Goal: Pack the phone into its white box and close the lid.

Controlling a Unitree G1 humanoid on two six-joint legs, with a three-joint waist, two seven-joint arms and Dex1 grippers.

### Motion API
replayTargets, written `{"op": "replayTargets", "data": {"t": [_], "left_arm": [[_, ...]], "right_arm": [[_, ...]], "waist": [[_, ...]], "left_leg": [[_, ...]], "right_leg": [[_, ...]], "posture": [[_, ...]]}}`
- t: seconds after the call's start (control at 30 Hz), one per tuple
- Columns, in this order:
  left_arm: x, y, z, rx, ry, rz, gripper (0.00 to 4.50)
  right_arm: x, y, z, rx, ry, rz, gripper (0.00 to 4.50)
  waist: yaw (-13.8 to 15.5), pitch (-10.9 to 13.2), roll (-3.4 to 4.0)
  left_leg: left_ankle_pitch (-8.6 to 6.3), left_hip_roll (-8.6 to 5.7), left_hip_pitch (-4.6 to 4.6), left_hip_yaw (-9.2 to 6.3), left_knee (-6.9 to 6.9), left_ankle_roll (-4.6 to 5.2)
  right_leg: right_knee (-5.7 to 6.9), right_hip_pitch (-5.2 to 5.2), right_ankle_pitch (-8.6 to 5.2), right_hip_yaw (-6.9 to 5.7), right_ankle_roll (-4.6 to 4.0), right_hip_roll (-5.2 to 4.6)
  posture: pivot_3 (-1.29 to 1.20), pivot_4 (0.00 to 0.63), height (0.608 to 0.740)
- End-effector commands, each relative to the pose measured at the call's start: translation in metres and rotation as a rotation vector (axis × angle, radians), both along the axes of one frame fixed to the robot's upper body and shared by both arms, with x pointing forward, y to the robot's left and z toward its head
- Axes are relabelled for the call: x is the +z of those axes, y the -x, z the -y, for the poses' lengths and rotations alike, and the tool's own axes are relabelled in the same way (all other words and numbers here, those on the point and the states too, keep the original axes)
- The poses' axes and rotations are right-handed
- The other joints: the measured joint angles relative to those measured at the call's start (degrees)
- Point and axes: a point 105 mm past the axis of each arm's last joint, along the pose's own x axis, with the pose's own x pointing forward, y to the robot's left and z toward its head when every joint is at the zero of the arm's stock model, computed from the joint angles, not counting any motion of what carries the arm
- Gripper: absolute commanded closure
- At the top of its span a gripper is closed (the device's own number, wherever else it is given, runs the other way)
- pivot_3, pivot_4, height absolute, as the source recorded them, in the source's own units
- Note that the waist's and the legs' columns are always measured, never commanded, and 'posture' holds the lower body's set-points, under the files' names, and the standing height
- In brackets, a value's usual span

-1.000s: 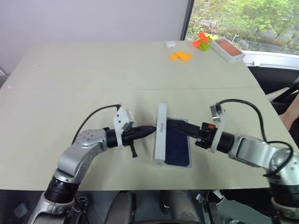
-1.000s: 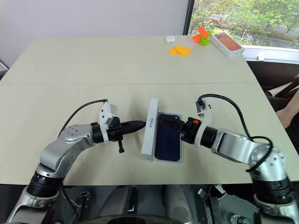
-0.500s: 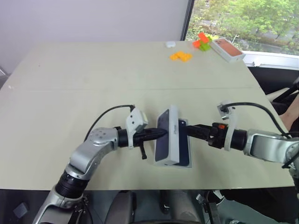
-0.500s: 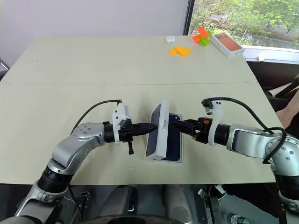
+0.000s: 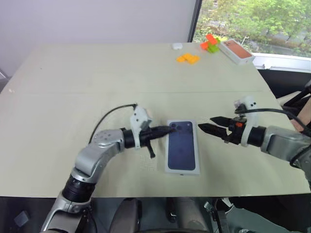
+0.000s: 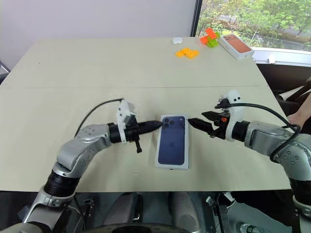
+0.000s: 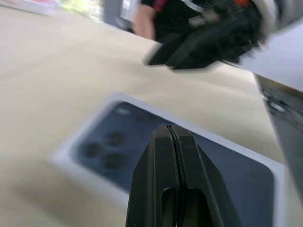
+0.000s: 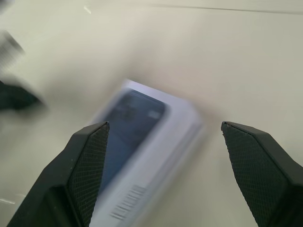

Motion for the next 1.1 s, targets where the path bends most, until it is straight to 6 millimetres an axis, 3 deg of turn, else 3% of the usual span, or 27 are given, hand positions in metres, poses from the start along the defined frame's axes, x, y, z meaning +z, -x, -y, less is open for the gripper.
{"op": "replayTargets", "data": {"t": [0.03, 0.07, 0.13, 0.33, 0.53, 0.77, 1.1], "left_arm": [[0.009, -0.014, -0.034, 0.153, -0.090, 0.071, 4.50], [0.006, -0.017, -0.041, 0.180, -0.121, 0.067, 4.50], [0.000, -0.017, -0.049, 0.204, -0.160, 0.042, 4.50], [-0.017, -0.004, -0.050, 0.160, -0.224, -0.006, 4.50], [-0.023, 0.000, -0.039, 0.123, -0.231, -0.014, 4.50], [-0.027, 0.003, -0.021, 0.066, -0.235, -0.023, 4.50], [-0.031, 0.007, -0.010, 0.023, -0.237, -0.040, 4.50]], "right_arm": [[0.002, 0.005, 0.004, 0.081, 0.222, 0.112, 0.53], [0.000, 0.007, 0.005, 0.102, 0.260, 0.120, 0.53], [-0.001, 0.007, 0.009, 0.114, 0.288, 0.126, 1.36], [-0.004, 0.014, 0.009, 0.230, 0.422, 0.146, 4.47], [0.002, 0.016, -0.005, 0.287, 0.406, 0.194, 4.47], [-0.021, 0.032, -0.032, 0.375, 0.380, 0.151, 4.47], [-0.047, 0.038, -0.025, 0.368, 0.446, 0.073, 4.47]], "waist": [[-0.1, 0.0, 0.01], [-0.1, 0.0, 0.01], [-0.1, 0.0, 0.01], [0.1, 0.0, 0.01], [0.2, 0.0, 0.00], [0.1, 0.0, 0.00], [0.1, 0.0, -0.03]], "left_leg": [[0.00, 0.00, 0.02, 0.00, -0.02, 0.00], [0.00, 0.03, 0.03, -0.01, -0.02, 0.00], [0.00, 0.03, 0.02, 0.00, -0.02, 0.00], [0.00, -0.06, 0.01, 0.04, -0.01, 0.00], [0.00, -0.07, 0.01, 0.02, 0.00, -0.01], [0.00, -0.06, 0.03, 0.00, 0.00, -0.01], [0.01, -0.12, 0.22, -0.02, 0.03, -0.02]], "right_leg": [[0.00, -0.01, 0.00, 0.00, 0.00, 0.01], [-0.01, 0.00, -0.01, -0.01, 0.01, 0.05], [0.00, -0.01, -0.01, -0.01, 0.01, 0.05], [-0.01, -0.01, -0.01, 0.01, 0.01, -0.08], [0.00, 0.00, 0.00, 0.01, 0.00, -0.10], [0.03, 0.01, 0.00, 0.00, 0.00, -0.09], [0.02, 0.27, -0.01, -0.01, 0.00, -0.14]], "posture": [[0.00, 0.150, 0.740], [0.00, 0.150, 0.740], [0.00, 0.150, 0.740], [0.00, 0.150, 0.740], [0.00, 0.150, 0.740], [0.00, 0.150, 0.740], [0.00, 0.150, 0.740]]}}
